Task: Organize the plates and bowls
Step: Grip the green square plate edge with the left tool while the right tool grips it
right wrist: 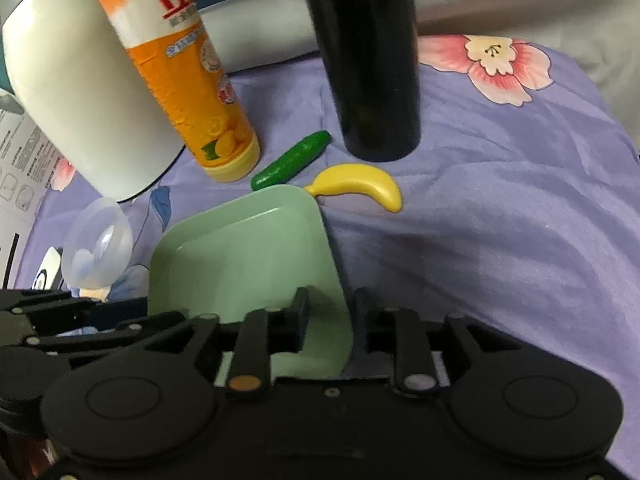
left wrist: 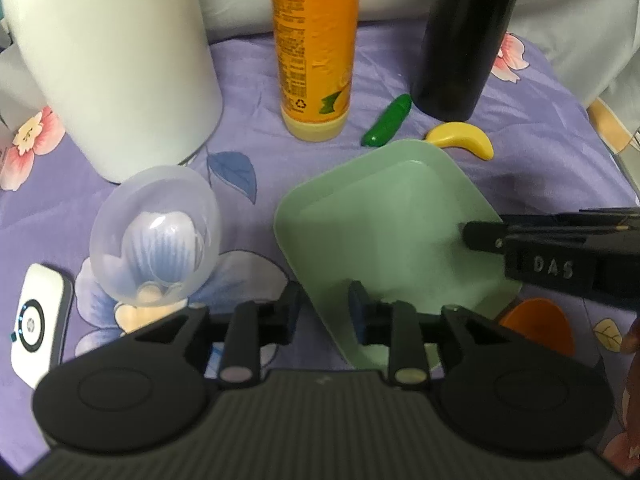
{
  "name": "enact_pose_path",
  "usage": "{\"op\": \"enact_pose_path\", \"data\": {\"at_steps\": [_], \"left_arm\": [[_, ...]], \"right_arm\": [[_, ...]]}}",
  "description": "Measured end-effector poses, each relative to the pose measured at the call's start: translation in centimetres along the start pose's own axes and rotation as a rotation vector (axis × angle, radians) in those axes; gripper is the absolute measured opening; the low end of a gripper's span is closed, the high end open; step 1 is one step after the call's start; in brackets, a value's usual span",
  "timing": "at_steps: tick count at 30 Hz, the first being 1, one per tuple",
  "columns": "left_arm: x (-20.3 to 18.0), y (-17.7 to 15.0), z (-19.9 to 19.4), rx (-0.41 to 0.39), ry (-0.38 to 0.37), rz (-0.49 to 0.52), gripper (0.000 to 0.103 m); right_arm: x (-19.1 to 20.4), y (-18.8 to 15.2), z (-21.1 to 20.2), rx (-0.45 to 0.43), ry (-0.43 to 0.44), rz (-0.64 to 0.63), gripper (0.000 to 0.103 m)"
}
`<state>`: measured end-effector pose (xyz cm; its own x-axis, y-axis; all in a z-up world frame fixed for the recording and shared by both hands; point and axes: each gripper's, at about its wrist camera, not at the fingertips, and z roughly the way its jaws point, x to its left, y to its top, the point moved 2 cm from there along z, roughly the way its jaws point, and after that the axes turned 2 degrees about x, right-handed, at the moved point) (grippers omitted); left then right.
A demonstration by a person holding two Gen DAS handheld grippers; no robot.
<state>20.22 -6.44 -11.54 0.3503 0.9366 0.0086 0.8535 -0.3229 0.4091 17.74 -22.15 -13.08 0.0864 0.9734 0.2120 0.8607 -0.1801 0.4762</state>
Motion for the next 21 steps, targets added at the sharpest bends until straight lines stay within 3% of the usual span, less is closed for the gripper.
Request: {"op": "enact_pose_path", "data": {"at_steps": [5, 10, 21], "left_arm": [[-0.3, 0.1, -0.1, -0.018, 0.029, 0.001, 0.024], [0.5, 0.8, -1.1, -0.052, 0.042, -0.013, 0.023], [2.3, 1.0, -6.5, -0.129, 0.029, -0.026, 0.023]], "right_arm": [[1.7, -0.2, 0.1, -0.008, -0.043, -0.058, 0.034], [2.5, 0.1, -0.4, -0.008, -0.030, -0.046, 0.034], [4.8, 0.5, -5.7, -0.052, 0.002, -0.056, 0.034]]}}
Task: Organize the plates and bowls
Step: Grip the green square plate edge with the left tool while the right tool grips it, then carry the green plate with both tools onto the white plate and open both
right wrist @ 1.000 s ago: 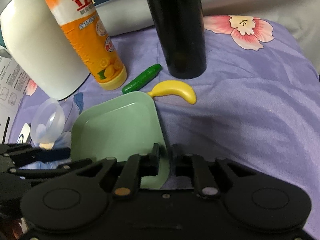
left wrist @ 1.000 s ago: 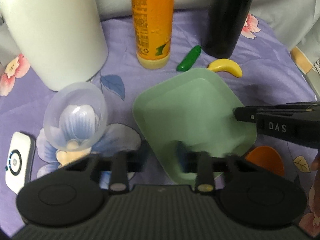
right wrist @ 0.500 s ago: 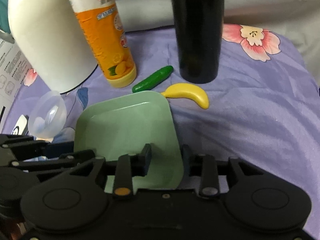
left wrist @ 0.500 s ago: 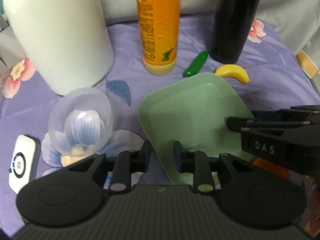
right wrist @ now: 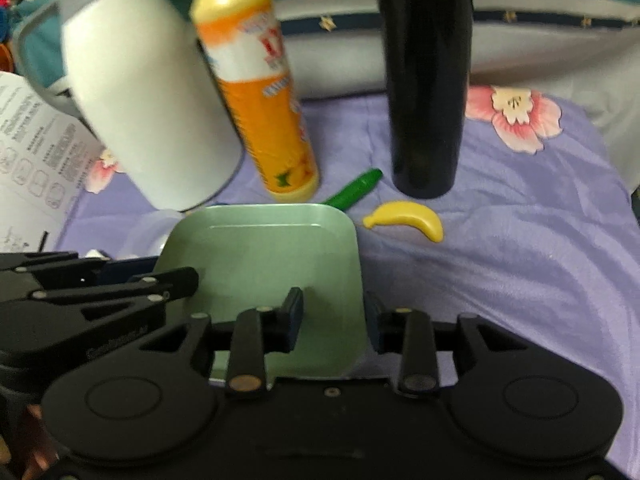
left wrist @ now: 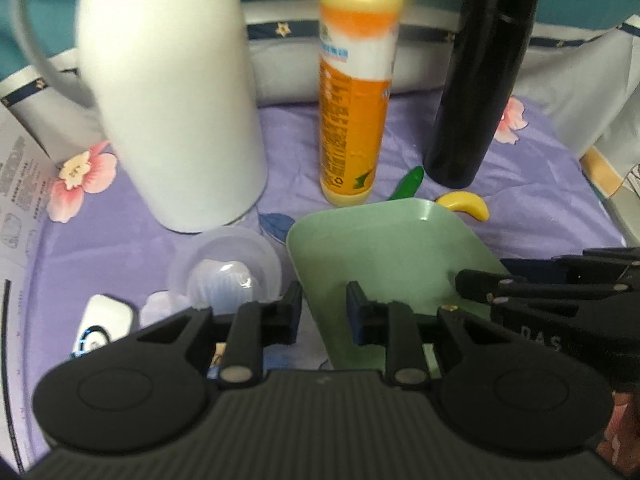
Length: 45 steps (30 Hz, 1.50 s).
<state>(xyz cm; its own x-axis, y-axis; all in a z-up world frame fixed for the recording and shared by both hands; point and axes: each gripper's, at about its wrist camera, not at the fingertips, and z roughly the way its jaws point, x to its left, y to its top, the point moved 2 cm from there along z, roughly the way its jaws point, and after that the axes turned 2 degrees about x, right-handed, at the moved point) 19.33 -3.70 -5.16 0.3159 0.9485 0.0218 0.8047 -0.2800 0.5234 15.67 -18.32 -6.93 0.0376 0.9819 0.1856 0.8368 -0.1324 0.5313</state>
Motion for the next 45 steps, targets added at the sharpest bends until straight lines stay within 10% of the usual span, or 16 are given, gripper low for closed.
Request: {"op": "enact_pose_path", "data": {"at_steps": [22, 45], "left_arm": [[10.5, -14.0, -15.0, -0.061, 0.019, -0.033, 0.023], [16.9, -25.8, -12.5, 0.078, 0.061, -0.075, 0.024]], "right_arm": [[13.9, -9.1, -10.6, 0.027, 0.148, -0.159, 0.034], [23.4, -18.3, -3.6, 0.284, 0.163, -0.329, 0.034]]}}
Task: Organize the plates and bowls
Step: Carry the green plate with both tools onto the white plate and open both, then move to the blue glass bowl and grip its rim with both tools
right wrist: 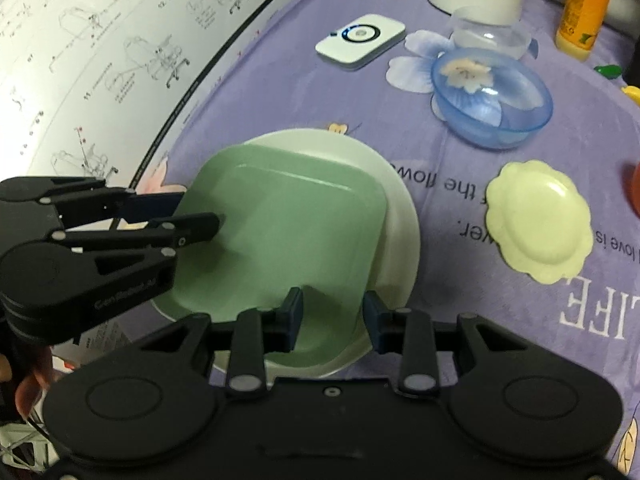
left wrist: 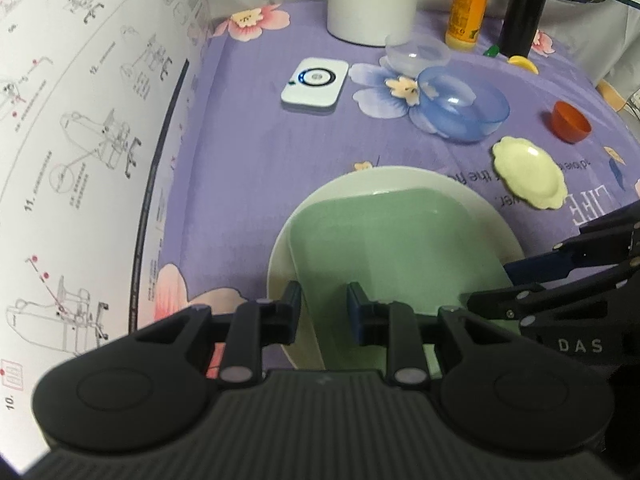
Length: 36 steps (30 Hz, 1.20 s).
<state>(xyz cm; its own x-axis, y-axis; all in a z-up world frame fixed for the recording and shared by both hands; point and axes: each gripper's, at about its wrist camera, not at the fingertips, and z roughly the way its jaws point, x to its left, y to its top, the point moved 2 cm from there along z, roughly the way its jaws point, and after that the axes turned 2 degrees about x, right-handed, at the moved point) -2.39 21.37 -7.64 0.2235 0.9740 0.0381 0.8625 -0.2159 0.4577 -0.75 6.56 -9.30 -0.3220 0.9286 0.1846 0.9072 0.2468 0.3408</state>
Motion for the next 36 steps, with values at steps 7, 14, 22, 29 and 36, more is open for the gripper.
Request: {"op": "enact_pose_path", "data": {"at_steps": [7, 14, 22, 29, 36], "left_arm": [[0.1, -0.1, 0.1, -0.017, 0.003, 0.002, 0.056], [0.8, 0.4, -1.4, -0.098, 0.087, -0.023, 0.103], [0.4, 1.3, -0.8, -0.075, 0.082, -0.022, 0.103], [-0.8, 3.3, -0.5, -0.092, 0.061, -0.029, 0.103], [-3.2, 7.7, 0.5, -0.132, 0.025, -0.022, 0.103]], "right_arm": [[0.0, -0.1, 0.4, -0.002, 0.015, -0.001, 0.059], [-0.4, -0.1, -1.6, -0.078, -0.006, -0.031, 0.100], [-2.6, -0.4, -3.0, -0.105, -0.038, -0.002, 0.103], [-6.3, -0.1, -4.7, -0.142, -0.068, 0.073, 0.103], [-10.8, 2.6, -6.5, -0.198, -0.096, 0.177, 0.103]]}}
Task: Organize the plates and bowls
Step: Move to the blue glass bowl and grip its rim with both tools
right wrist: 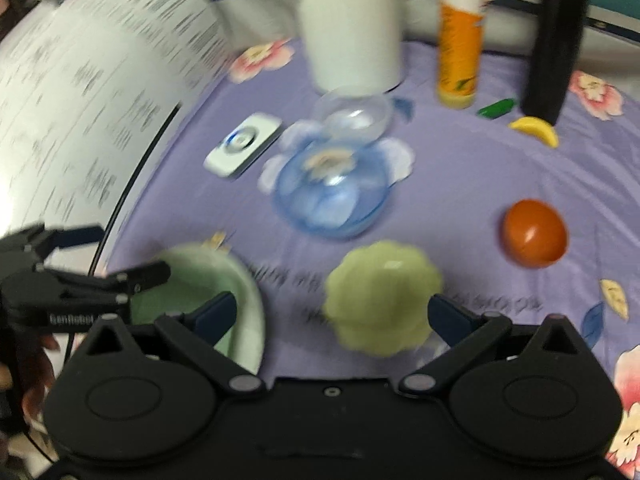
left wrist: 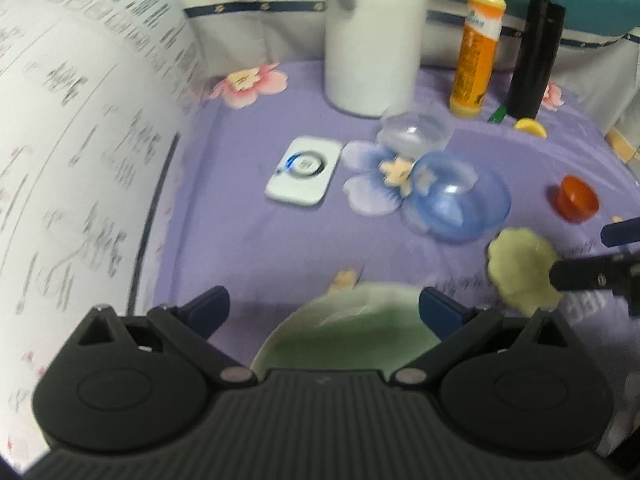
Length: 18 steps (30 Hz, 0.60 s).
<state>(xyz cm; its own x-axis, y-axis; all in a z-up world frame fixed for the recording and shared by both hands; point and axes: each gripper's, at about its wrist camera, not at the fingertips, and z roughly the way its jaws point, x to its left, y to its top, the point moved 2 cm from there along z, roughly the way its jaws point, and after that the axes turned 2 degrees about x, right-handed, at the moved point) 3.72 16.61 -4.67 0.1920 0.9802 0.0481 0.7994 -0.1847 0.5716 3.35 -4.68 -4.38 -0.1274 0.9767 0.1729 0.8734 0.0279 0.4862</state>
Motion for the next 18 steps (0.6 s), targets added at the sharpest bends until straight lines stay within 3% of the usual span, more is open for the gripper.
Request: {"op": "enact_pose_path", "data": {"at_steps": [7, 12, 18], "left_arm": [[-2.8, 4.4, 3.4, -0.001, -0.020, 0.003, 0.103], [-4.3, 6.3, 6.2, 0.024, -0.044, -0.009, 0.102], [-5.5, 7.0, 8.4, 0.045, -0.066, 0.008, 0.091]], "right_arm": [[-5.1, 4.0, 1.7, -0.022, 0.001, 0.158, 0.103], [-6.9, 5.6, 4.2, 0.005, -0.002, 0.188, 0.089], [-6.9, 6.6, 7.3, 0.053, 0.004, 0.196, 0.074]]}}
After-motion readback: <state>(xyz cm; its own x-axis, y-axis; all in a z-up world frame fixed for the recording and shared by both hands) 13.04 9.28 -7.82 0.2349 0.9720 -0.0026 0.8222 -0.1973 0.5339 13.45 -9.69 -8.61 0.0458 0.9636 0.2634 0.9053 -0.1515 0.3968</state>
